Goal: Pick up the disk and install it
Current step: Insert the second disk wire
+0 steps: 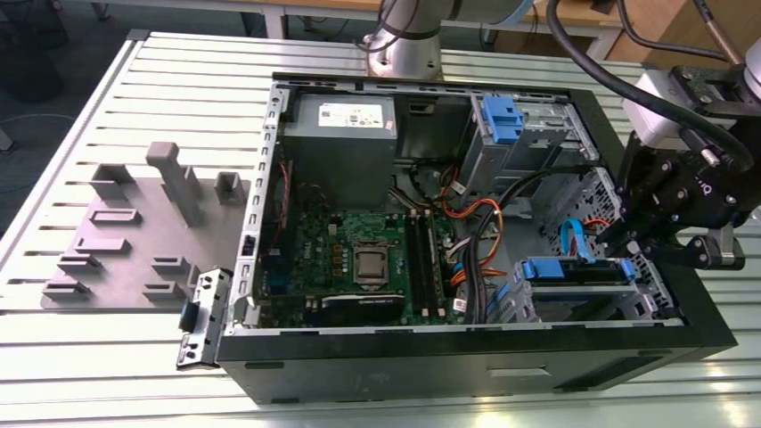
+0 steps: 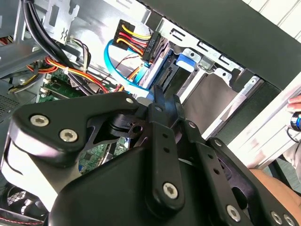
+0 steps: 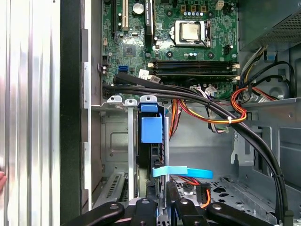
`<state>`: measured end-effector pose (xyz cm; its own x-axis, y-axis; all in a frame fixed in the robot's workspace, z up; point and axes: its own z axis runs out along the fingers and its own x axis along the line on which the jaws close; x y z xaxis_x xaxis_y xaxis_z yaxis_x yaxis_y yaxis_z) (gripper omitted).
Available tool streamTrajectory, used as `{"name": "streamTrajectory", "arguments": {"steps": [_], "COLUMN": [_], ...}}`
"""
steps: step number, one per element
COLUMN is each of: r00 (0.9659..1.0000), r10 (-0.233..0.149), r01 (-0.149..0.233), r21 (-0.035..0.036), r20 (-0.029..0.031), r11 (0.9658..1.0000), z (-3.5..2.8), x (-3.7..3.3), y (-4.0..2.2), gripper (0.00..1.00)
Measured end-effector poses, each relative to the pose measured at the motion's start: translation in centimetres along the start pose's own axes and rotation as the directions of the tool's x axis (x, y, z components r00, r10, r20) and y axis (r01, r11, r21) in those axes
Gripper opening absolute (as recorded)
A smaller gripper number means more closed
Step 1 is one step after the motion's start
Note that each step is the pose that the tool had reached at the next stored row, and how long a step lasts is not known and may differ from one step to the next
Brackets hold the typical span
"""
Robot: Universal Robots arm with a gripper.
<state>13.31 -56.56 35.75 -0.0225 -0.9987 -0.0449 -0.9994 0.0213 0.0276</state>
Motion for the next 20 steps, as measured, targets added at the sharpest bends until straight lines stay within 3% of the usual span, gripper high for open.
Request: {"name": "streamTrajectory", "arguments": {"steps": [9, 20], "r00": [1.0000, 1.0000], "r10": [0.000, 0.000], "r01": [0.000, 0.000], "r21": [0.0000, 0.0000], "r20": [-0.0003, 0.0001], "r11": [1.0000, 1.0000], "z": [-0.05, 0.19], "x": [-0.14, -1.99], "y": [0.00, 0.03], "gripper": [0.24, 0.24]}}
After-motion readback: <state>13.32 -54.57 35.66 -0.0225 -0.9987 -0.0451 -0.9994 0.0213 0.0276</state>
